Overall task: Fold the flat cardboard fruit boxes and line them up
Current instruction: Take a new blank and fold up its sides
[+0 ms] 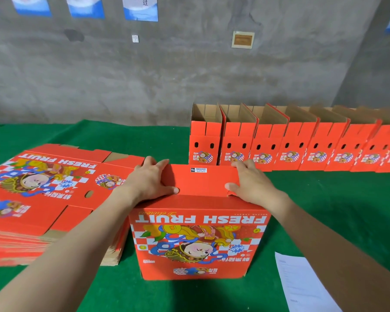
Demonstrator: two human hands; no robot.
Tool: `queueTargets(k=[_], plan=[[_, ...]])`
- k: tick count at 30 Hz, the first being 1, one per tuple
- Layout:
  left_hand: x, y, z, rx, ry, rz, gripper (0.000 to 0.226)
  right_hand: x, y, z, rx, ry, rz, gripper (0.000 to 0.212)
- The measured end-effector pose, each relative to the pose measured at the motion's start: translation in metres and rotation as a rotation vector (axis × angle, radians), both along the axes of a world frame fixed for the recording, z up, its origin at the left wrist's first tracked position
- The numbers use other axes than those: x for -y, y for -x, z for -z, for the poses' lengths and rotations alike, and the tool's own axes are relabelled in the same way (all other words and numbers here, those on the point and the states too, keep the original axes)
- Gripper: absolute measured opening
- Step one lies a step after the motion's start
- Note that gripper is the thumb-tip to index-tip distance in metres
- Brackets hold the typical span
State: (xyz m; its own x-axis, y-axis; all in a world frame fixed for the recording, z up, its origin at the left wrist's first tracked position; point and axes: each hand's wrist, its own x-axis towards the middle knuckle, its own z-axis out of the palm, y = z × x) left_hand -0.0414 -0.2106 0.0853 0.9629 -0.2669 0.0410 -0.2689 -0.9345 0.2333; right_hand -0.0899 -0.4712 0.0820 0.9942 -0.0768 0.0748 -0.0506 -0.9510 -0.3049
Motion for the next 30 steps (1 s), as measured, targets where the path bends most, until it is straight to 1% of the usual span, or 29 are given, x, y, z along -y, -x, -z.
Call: queueTargets(k=[4,6,7,8,9,11,12,13,14,15,16,18,20,21,23,24,25,26,27,28,29,30], plan=[[0.000,0.003,0.000,0.006,0.010,-0.005,0.096,0.000,0.000,0.000,0.015,-0.005,-0.006,0.061],[-0.001,0.005,-0.001,0.007,0.040,0.006,0.094,0.002,0.001,0.002,0.032,-0.043,-0.025,0.062],[-0.002,0.005,-0.001,0.006,0.087,0.007,0.092,0.004,0.002,0.001,0.047,-0.092,-0.039,0.061],[-0.004,0.006,-0.002,0.007,0.161,0.000,0.090,0.007,0.003,0.002,0.074,-0.175,-0.047,0.060],[-0.007,0.006,-0.002,0.016,0.255,-0.017,0.086,0.010,0.005,0.002,0.116,-0.306,-0.034,0.056],[-0.015,0.006,0.000,0.008,0.486,-0.095,0.079,0.019,0.009,0.005,0.195,-0.694,0.081,0.042],[-0.020,0.007,0.003,-0.052,0.632,-0.148,0.077,0.024,0.012,0.010,0.198,-0.912,0.170,0.032],[-0.025,0.009,0.006,-0.154,0.799,-0.202,0.077,0.027,0.017,0.015,0.163,-1.076,0.260,0.026],[-0.030,0.013,0.009,-0.283,0.956,-0.252,0.075,0.031,0.024,0.026,0.099,-1.166,0.323,0.026],[-0.034,0.017,0.012,-0.402,1.076,-0.284,0.074,0.031,0.032,0.039,0.005,-1.182,0.357,0.030],[-0.038,0.020,0.014,-0.472,1.118,-0.288,0.075,0.029,0.040,0.052,-0.106,-1.137,0.369,0.033],[-0.043,0.021,0.014,-0.474,1.022,-0.256,0.080,0.024,0.053,0.073,-0.320,-0.987,0.348,0.029],[-0.043,0.025,0.010,-0.390,0.950,-0.188,0.080,0.024,0.062,0.079,-0.415,-0.903,0.296,0.029],[-0.042,0.026,0.008,-0.357,0.963,-0.152,0.075,0.027,0.065,0.077,-0.429,-0.900,0.262,0.029],[-0.042,0.027,0.005,-0.288,1.029,-0.105,0.073,0.042,0.070,0.071,-0.427,-0.895,0.146,0.015],[-0.042,0.027,0.004,-0.248,1.073,-0.090,0.069,0.048,0.070,0.068,-0.416,-0.912,0.101,0.017],[-0.041,0.026,0.003,-0.203,1.111,-0.072,0.060,0.051,0.072,0.064,-0.388,-0.936,0.085,0.022],[-0.041,0.025,0.003,-0.153,1.137,-0.059,0.048,0.053,0.071,0.063,-0.367,-0.973,0.069,0.014],[-0.039,0.023,0.002,-0.088,1.148,-0.060,0.034,0.051,0.070,0.057,-0.352,-1.009,0.062,0.017],[-0.038,0.021,0.003,-0.022,1.159,-0.076,0.022,0.053,0.067,0.055,-0.332,-1.050,0.052,0.036],[-0.037,0.020,0.003,0.045,1.166,-0.095,0.018,0.054,0.064,0.054,-0.331,-1.096,0.021,0.049],[-0.037,0.018,0.004,0.117,1.159,-0.108,0.022,0.057,0.061,0.054,-0.328,-1.126,-0.028,0.058]])
